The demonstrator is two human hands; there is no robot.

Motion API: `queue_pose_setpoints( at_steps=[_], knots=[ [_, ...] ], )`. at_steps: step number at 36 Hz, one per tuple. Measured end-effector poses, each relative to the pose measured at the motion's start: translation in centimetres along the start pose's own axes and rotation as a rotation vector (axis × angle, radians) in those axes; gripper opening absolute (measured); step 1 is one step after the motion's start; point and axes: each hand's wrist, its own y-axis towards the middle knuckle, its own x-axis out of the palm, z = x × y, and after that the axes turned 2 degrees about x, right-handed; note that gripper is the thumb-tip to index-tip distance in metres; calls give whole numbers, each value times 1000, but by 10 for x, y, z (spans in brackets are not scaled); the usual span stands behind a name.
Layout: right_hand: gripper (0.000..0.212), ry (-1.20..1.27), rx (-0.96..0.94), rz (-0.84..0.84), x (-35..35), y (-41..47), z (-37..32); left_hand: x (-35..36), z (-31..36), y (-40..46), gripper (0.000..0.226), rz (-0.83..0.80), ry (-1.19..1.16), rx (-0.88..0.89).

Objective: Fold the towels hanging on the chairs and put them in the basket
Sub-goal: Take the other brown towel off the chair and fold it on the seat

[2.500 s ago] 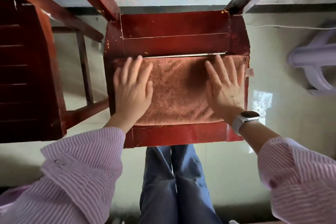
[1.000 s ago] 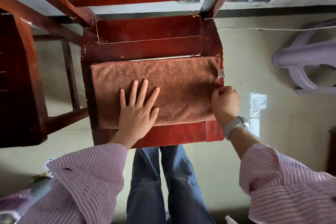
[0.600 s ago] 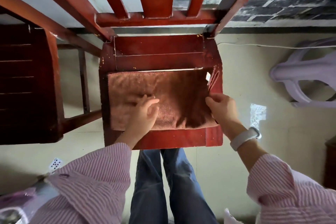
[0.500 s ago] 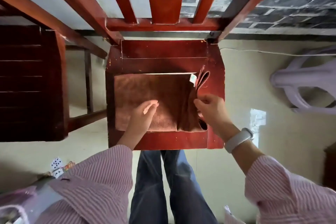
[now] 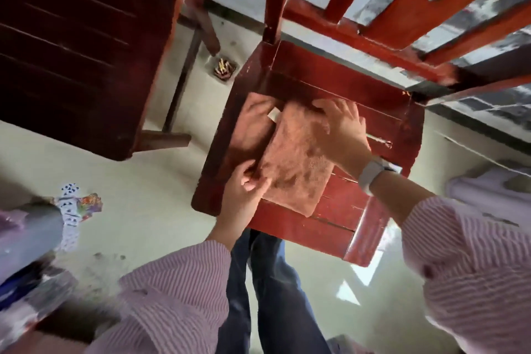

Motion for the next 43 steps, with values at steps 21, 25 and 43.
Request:
queue_pose_setpoints(
  at_steps=[21,25,43],
  knots=[
    [23,96,72,-365,-12,29,-45,-4,-1,-19,24,105,-151,30],
    [22,95,7,-382,-14,34,-59,-12,0,-21,12,147,-92,44],
    [21,44,-15,-179,39,54,-92,-34,-22,7,26,447,325,61]
  ],
)
